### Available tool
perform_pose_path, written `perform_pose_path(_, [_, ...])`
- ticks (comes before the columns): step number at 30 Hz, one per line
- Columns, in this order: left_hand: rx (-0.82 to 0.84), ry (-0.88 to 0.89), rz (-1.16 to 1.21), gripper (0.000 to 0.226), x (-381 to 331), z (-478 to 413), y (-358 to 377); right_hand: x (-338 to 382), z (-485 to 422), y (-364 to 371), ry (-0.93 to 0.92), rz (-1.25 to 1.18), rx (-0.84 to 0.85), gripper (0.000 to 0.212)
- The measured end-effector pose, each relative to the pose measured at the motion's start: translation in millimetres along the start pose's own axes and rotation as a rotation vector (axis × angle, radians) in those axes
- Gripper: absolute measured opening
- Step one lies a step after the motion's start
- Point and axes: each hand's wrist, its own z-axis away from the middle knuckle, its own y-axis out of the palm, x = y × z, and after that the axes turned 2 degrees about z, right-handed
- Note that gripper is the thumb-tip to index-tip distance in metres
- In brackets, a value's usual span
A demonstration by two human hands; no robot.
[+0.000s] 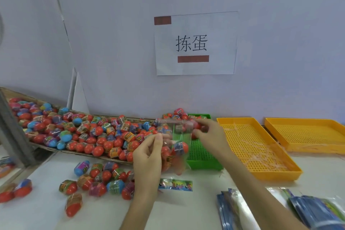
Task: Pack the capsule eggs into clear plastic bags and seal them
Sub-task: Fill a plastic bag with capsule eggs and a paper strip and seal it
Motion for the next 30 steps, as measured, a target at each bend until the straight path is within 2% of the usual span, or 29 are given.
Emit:
perform_pose_path(3, [0.031, -0.009, -0.048, 0.026, 1.5, 1.6, 1.8, 15.5, 34.7, -37.4, -0.074, -0.233, -0.173, 0.032])
perform_pose_path(5, [0.055, 0.001, -0.059, 0.026, 0.7, 3.7, 3.9, 30.0, 58.7, -51.8, -0.178, -0.343, -0.185, 0.027])
perform_pose_path(7, [0.085, 0.007, -0.056, 0.035, -1.0, 5.6, 5.5, 43.9, 73.8, -55.7, -0.284, -0.305, -0.176, 0.024])
perform_pose_path(9, [0.116, 0.019, -0.058, 0.035, -2.1, 6.8, 5.7, 51.5, 79.8, -52.8, -0.347, -0.195, -0.185, 0.024])
perform_pose_path(17, [0.259, 0.114, -0.036, 0.035, -7.3, 12.7, 8.5, 49.0, 80.8, -46.5, -0.386, 0.028, -0.313, 0.025])
perform_pose_path(25, [0.269, 0.083, 0.025, 0.027, -11.8, 17.2, 9.2, 46.1, 83.5, -37.0, -0.374, 0.071, -0.194, 0.018])
perform_pose_path(27, [0.264, 0.051, 0.054, 0.027, -12.3, 17.6, 9.4, 43.6, 83.5, -35.0, -0.381, 0.146, -0.157, 0.012])
perform_pose_path(28, [0.262, 0.042, 0.062, 0.027, -12.4, 17.4, 9.6, 42.7, 83.3, -33.9, -0.387, 0.192, -0.121, 0.014])
perform_pose_path(30, [0.248, 0.039, 0.050, 0.026, -11.3, 16.9, 9.5, 41.2, 83.6, -31.3, -0.399, 0.232, -0.008, 0.036])
